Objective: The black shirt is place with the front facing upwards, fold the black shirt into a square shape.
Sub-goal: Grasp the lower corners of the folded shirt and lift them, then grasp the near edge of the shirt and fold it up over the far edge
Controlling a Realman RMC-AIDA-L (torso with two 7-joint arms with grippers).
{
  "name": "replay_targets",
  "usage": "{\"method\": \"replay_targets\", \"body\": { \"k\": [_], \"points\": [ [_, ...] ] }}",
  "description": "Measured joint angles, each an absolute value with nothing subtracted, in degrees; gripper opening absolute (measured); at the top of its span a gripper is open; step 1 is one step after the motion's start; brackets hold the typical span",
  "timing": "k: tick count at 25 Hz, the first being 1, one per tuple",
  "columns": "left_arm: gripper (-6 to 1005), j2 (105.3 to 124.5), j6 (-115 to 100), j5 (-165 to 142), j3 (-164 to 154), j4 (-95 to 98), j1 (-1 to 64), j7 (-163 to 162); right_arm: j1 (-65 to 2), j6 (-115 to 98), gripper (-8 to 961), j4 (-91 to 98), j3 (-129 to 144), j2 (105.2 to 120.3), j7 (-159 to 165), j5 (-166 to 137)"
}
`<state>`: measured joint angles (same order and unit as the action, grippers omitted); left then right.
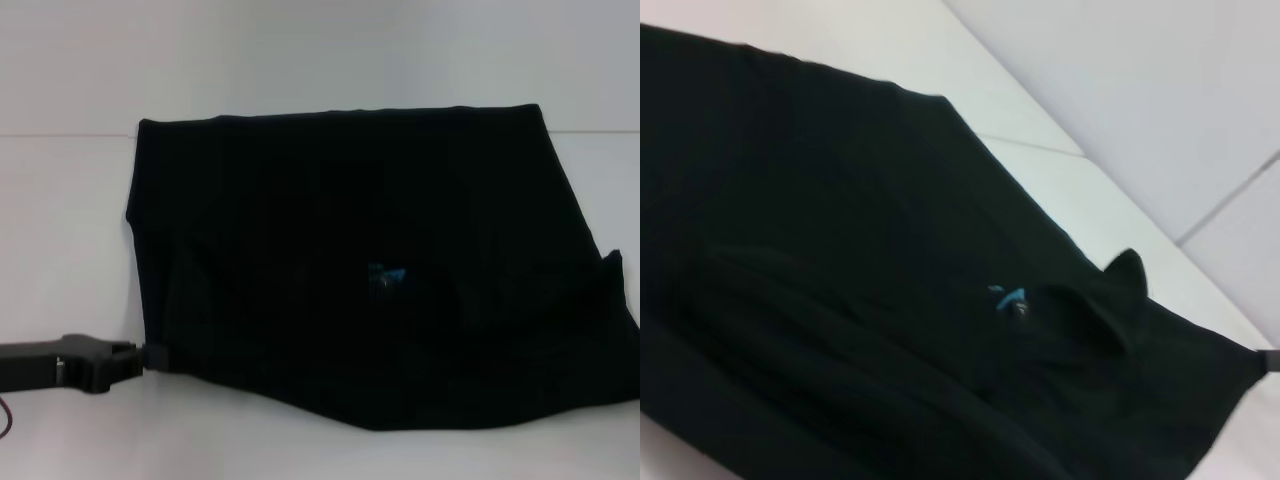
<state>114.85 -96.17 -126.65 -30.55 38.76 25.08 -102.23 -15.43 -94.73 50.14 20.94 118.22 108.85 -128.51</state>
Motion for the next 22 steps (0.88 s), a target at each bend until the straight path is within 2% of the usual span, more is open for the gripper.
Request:
{"method": "replay_targets", "body": {
  "k": [15,22],
  "points": [
    [4,114.57,-101.7,-131.0,-30.3,38.3,22.9,-102.3,-10.8,-101.6,3,50.6,16.3,118.76,106.1,-129.1],
    [5,114.61,-101.7,-130.8,-29.1,38.3,23.8,-103.2,-12.4,-102.2,3,50.6,14.7,118.20,106.0,-129.4]
  ]
}}
